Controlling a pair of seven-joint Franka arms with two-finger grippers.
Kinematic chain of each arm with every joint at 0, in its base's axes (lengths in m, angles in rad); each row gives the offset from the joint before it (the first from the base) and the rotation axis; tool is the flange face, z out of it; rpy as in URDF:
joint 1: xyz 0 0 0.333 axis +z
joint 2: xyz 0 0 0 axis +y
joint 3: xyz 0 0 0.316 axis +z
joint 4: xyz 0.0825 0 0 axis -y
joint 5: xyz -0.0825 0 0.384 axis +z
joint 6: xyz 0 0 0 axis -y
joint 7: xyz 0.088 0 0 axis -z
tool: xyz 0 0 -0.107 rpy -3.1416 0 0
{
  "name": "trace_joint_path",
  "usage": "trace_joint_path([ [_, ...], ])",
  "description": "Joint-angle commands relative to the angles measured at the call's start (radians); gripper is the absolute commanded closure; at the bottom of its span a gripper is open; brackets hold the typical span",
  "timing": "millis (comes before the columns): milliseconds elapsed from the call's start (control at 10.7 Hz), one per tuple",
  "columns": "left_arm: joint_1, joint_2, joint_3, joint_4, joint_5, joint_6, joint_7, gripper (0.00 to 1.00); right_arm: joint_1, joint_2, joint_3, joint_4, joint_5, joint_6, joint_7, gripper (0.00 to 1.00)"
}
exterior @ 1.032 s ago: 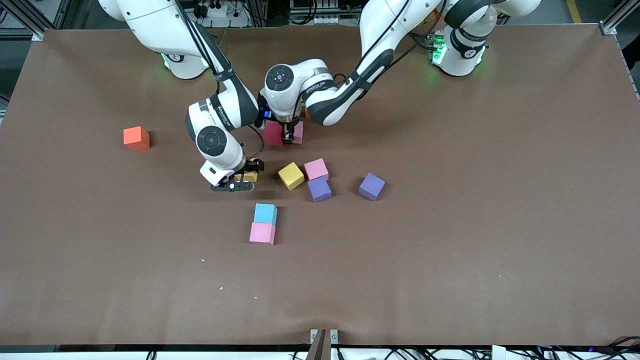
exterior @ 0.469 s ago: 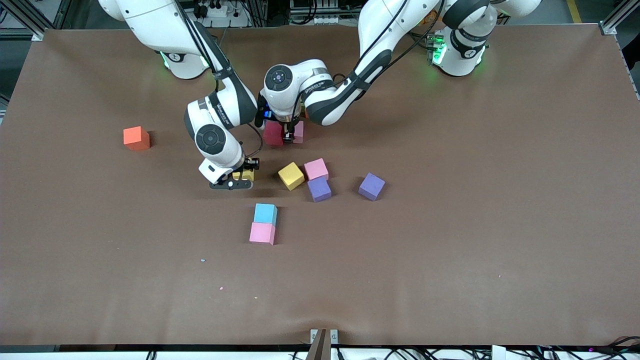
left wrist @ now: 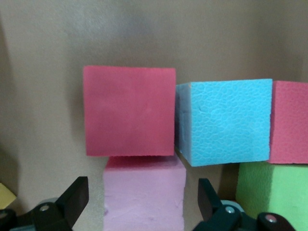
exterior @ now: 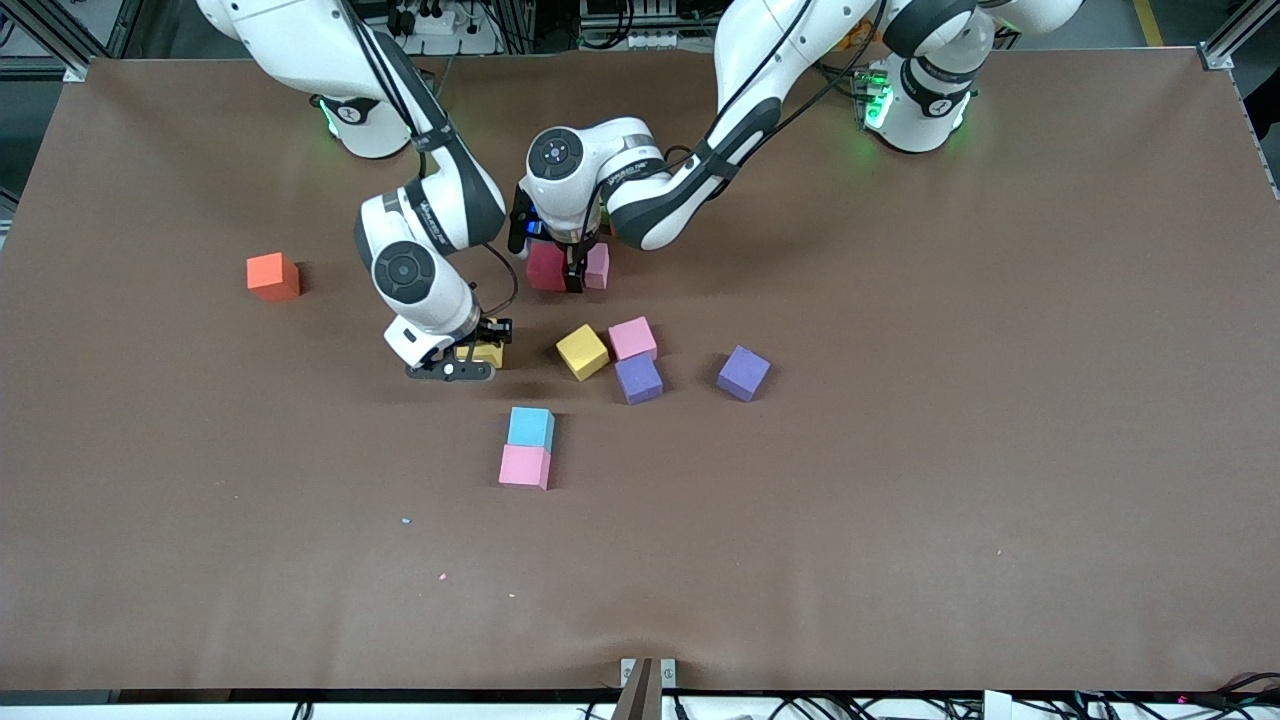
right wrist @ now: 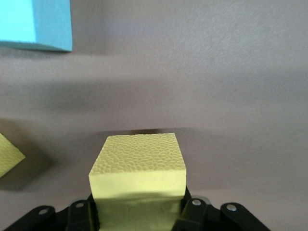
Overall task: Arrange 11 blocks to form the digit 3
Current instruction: 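Grasp the yellow cube with the right gripper, then reach the left gripper to the purple cube and grasp it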
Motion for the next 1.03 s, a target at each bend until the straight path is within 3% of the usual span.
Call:
trace_joint_path([
  [0, 0.0, -0.04, 0.008, 0.008, 0.013, -0.05, -0.018, 0.0, -0.015, -0.034, 0.008, -0.017, -0.013, -0.003, 0.027, 1.0],
  [375, 0.052, -0.133, 0.008, 0.008, 0.004, -0.187, -0.019, 0.0, 0.0, -0.031, 0.013, -0.008, -0.013, -0.005, 0.088, 1.0],
  [938, 0.192, -0.158, 0.023, 0.007, 0.081, -0.215, -0.05, 0.0, 0.151, -0.026, 0.014, -0.013, -0.013, -0.005, 0.209, 1.0],
])
